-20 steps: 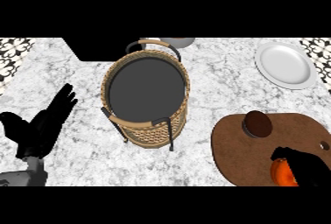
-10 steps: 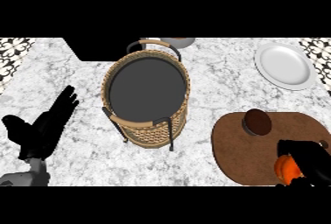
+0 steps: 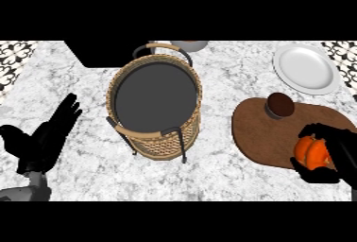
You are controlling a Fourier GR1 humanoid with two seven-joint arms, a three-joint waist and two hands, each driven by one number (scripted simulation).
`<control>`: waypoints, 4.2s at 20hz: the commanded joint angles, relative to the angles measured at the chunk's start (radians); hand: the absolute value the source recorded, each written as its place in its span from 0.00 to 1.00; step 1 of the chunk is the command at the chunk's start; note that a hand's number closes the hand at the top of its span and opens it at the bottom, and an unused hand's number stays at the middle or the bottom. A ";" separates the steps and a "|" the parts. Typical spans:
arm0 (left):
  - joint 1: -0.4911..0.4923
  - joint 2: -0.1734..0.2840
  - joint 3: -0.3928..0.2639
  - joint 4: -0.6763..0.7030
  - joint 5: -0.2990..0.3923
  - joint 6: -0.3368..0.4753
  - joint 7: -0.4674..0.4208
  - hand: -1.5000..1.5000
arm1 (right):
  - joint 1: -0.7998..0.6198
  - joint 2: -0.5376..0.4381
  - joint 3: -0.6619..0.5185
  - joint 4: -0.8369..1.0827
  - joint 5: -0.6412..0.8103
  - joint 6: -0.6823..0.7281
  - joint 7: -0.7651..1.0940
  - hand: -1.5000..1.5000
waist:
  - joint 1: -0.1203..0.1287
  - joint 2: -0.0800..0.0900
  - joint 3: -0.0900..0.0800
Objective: Pick the squash from the cutting board and place it in the tiered basket
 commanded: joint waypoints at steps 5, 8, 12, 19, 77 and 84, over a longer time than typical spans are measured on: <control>0.002 -0.004 -0.001 -0.019 -0.010 0.007 0.021 0.50 | 0.030 0.050 -0.082 -0.383 -0.311 0.095 -0.029 1.00 | -0.011 -0.001 0.000; 0.018 -0.006 0.001 -0.018 -0.002 -0.013 0.007 0.50 | 0.011 0.048 -0.062 -0.551 -0.344 0.202 0.129 1.00 | 0.000 0.000 -0.001; -0.076 -0.031 0.011 0.093 -0.025 0.006 -0.019 0.50 | -0.055 0.043 -0.026 -0.692 -0.365 0.312 0.318 1.00 | -0.001 0.005 -0.001; -0.020 -0.016 0.013 -0.005 -0.006 -0.030 0.021 0.50 | -0.344 0.196 0.284 -0.704 -0.181 0.347 0.664 1.00 | 0.024 0.005 -0.001; -0.058 -0.056 0.073 0.009 -0.034 -0.079 0.040 0.50 | -0.951 0.483 0.422 0.278 -0.414 -0.586 0.691 0.00 | 0.023 0.009 0.001; -0.068 -0.035 0.094 0.021 -0.054 -0.069 0.041 0.50 | -0.893 0.472 0.278 0.142 -0.466 -0.642 0.648 0.00 | 0.006 0.005 0.001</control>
